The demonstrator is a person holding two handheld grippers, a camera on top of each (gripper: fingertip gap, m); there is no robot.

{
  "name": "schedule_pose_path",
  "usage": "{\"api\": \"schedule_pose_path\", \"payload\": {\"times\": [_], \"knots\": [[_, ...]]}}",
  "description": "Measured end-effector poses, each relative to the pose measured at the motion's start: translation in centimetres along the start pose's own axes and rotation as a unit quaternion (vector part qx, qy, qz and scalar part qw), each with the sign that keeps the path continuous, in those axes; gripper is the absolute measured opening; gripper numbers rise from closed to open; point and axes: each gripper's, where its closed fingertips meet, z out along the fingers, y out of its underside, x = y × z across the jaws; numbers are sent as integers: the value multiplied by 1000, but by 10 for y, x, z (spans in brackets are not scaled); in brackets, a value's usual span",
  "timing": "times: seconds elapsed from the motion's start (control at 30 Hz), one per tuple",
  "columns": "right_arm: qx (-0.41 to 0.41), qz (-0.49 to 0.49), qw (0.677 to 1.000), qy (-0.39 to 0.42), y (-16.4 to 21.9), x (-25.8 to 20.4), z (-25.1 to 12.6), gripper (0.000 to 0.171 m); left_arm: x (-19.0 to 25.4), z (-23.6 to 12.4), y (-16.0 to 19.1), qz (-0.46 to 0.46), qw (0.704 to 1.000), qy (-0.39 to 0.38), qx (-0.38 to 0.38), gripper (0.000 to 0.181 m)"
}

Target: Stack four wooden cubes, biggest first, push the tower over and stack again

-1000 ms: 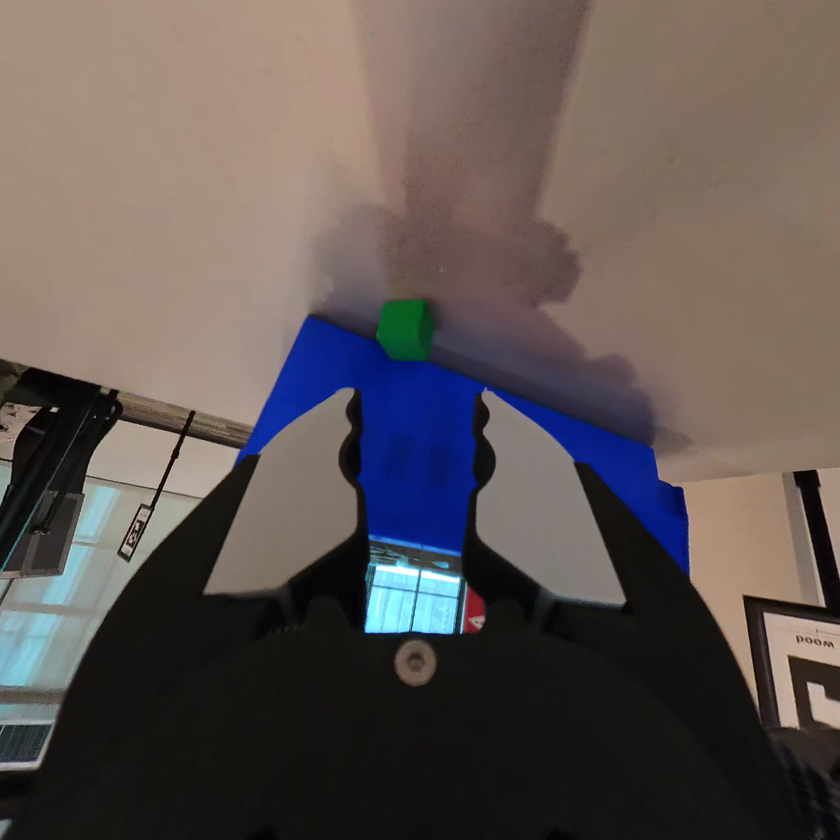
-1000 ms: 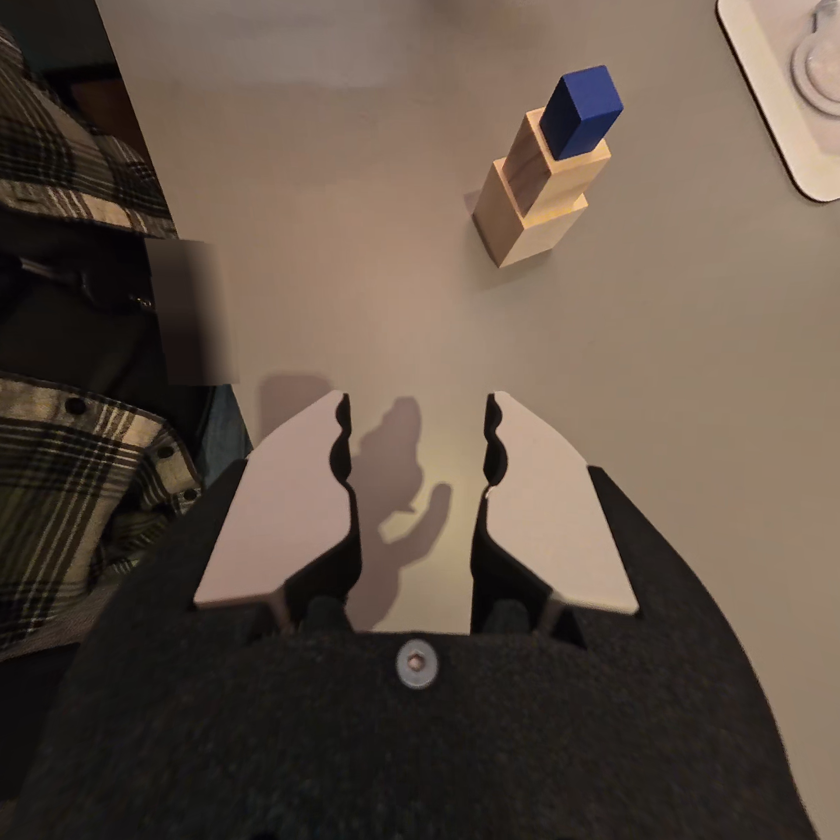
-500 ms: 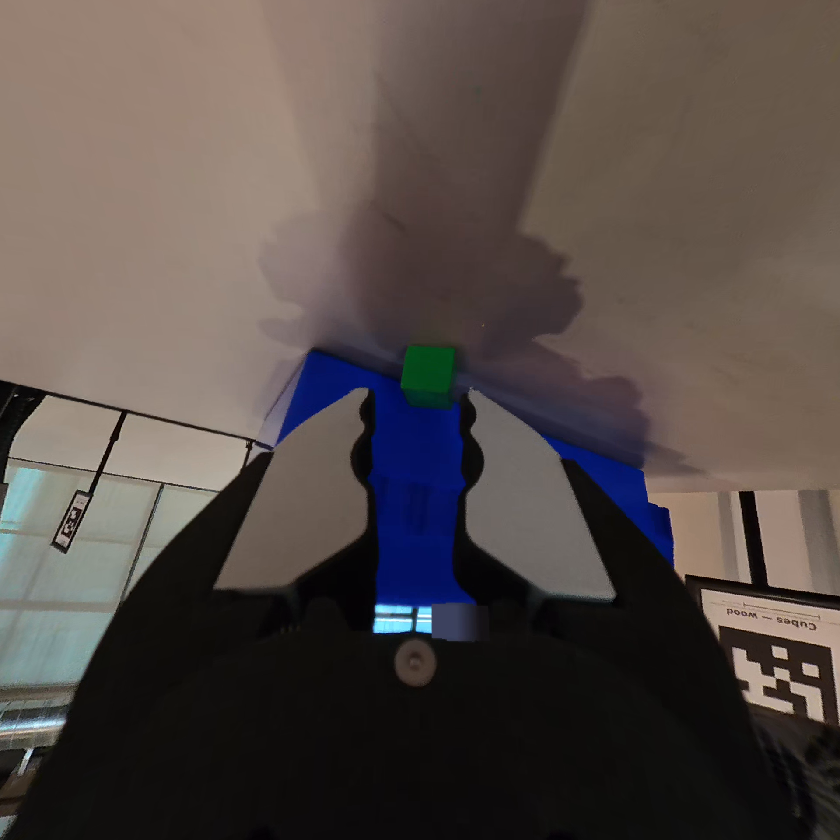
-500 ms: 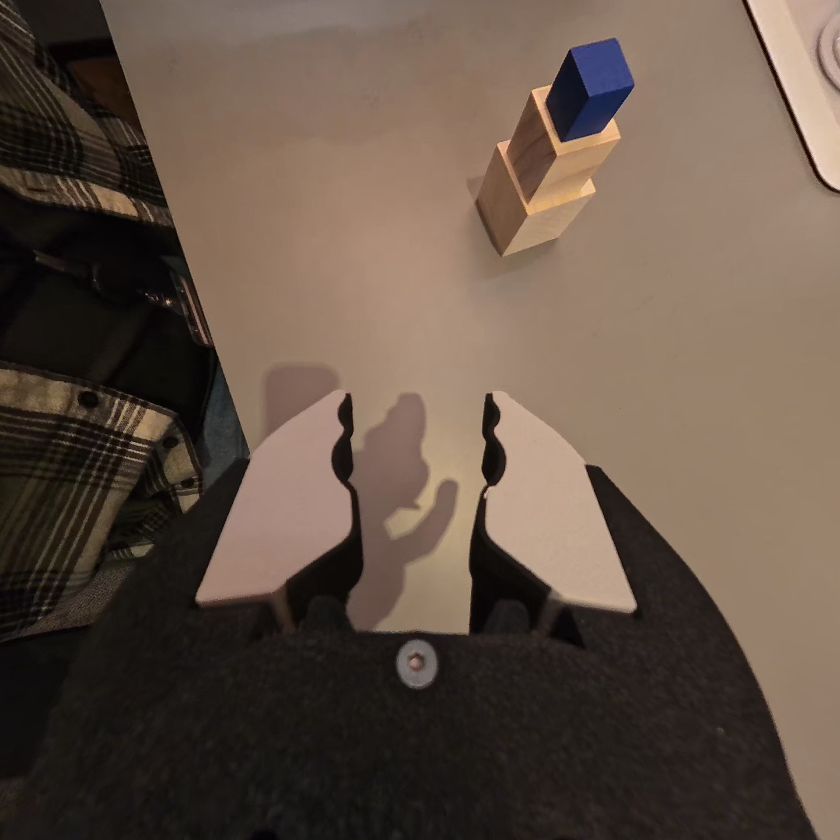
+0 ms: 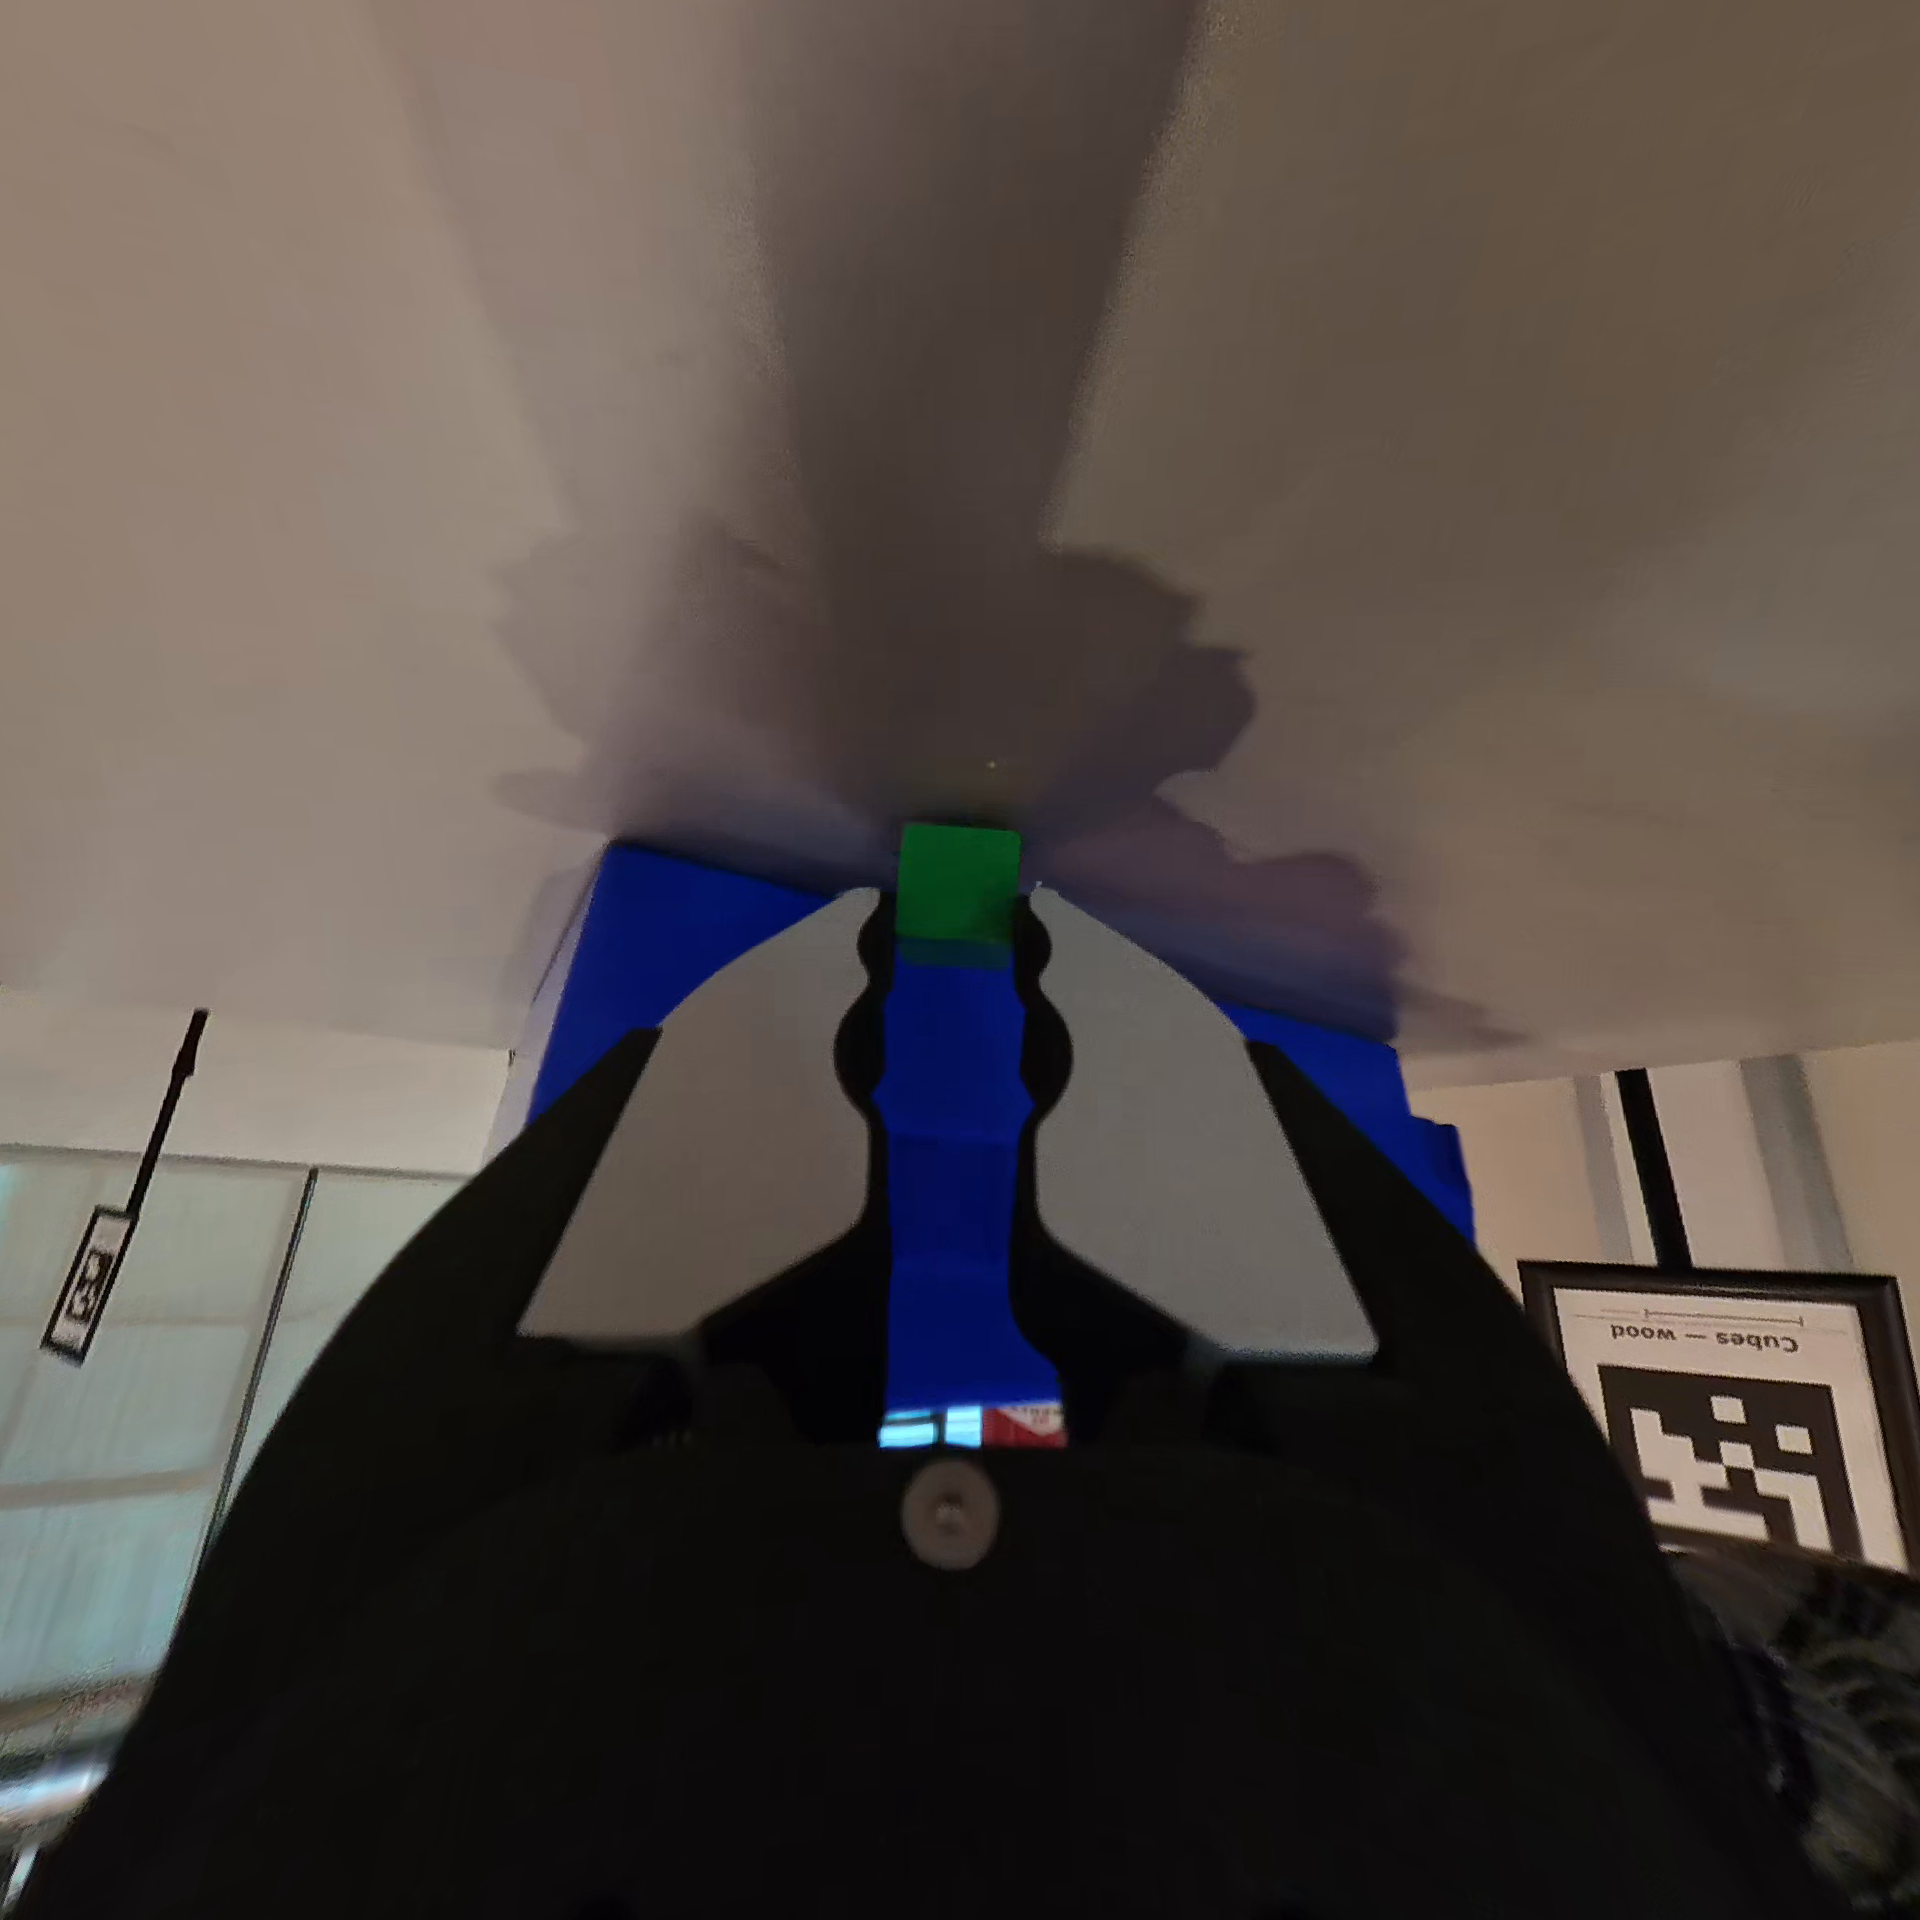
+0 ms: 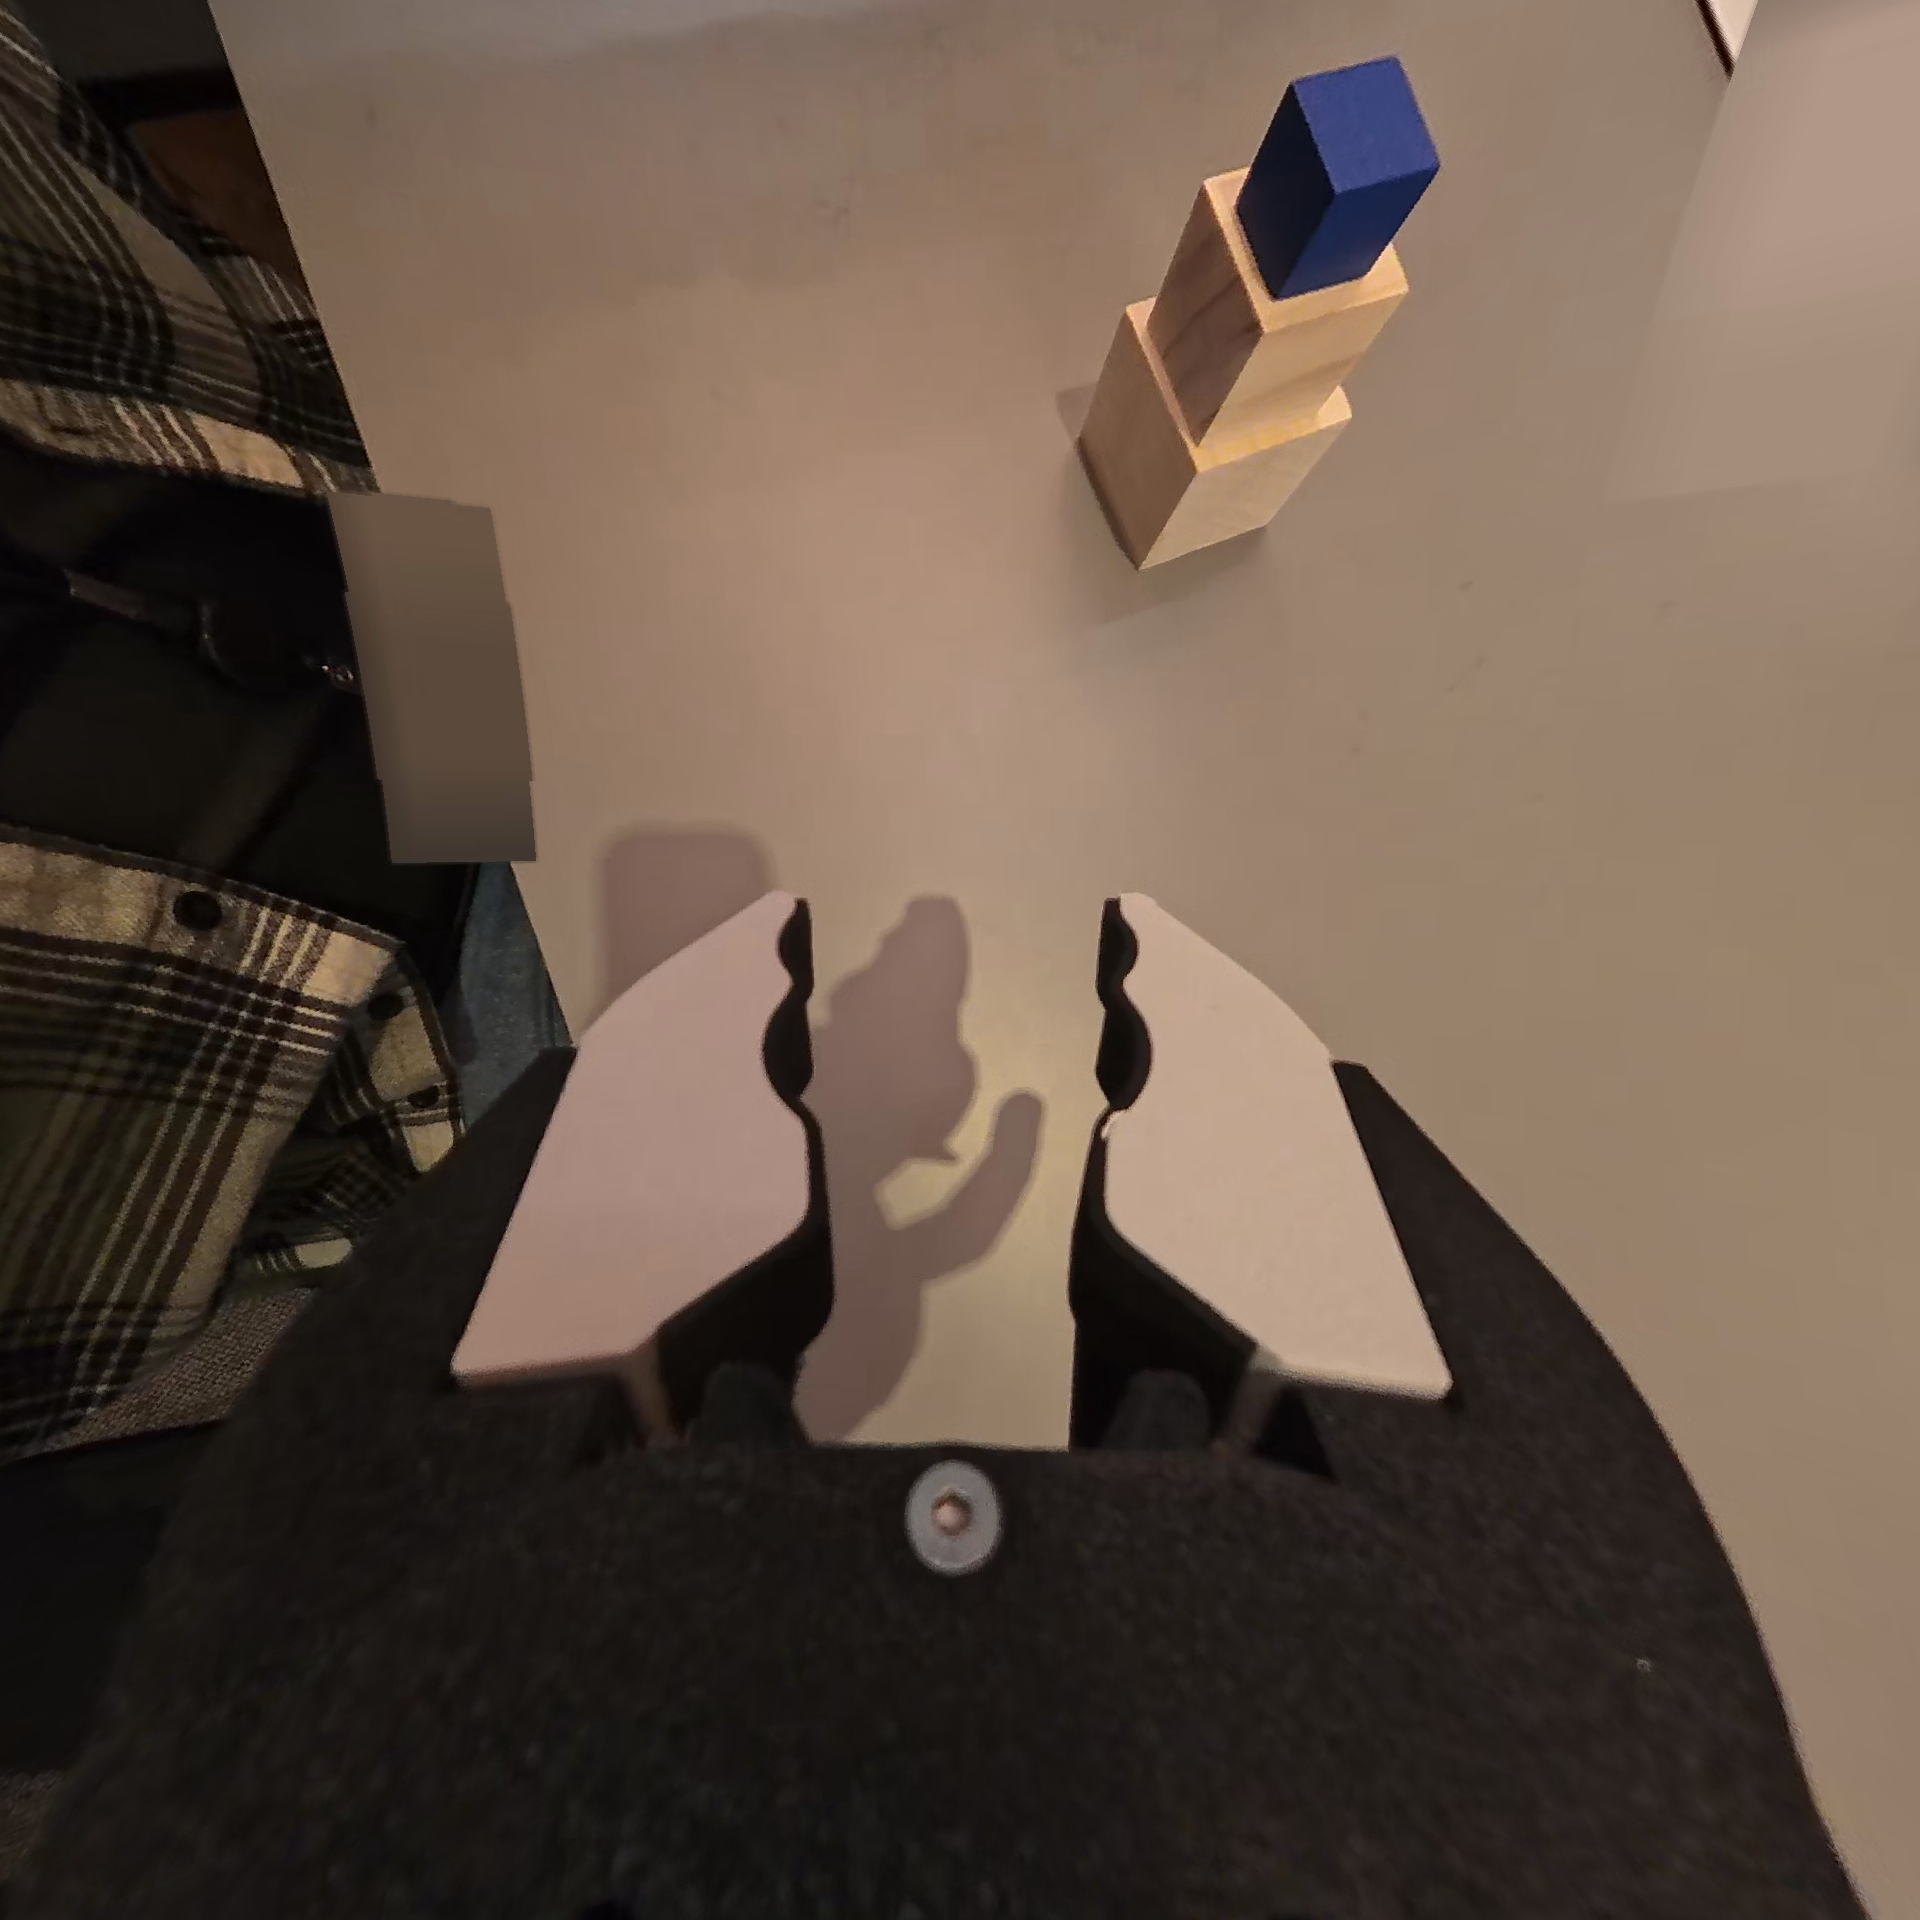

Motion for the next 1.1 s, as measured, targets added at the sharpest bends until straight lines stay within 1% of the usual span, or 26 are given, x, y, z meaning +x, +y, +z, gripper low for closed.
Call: {"api": "schedule_pose_path", "payload": {"times": [0.07,0.23,0.33,0.53,0.6,0.7,0.9,1.0,1.1], "knots": [[0,1,1000,-1,1,-1,0,51,6,-11,-5,5,999,9,33,22],[5,5,1000,0,2,-4,0,48,25,-50,-22,19,988,39,148,21],[6,6,1000,-3,3,-6,0,46,35,-68,-26,27,981,49,187,21],[1,4,1000,-3,4,-12,-1,45,48,-91,-23,43,982,35,178,21],[0,4,1000,-1,3,-12,-3,45,55,-106,-23,52,983,25,172,21],[2,5,1000,3,2,-12,-5,45,71,-142,-26,68,984,-1,165,21],[6,8,1000,5,3,-14,-8,43,134,-215,-49,128,978,-61,153,21],[3,11,1000,5,6,-15,-9,43,164,-239,-64,164,971,-90,149,21],[6,13,1000,6,8,-16,-11,42,183,-253,-77,182,967,-108,142,21]]}}
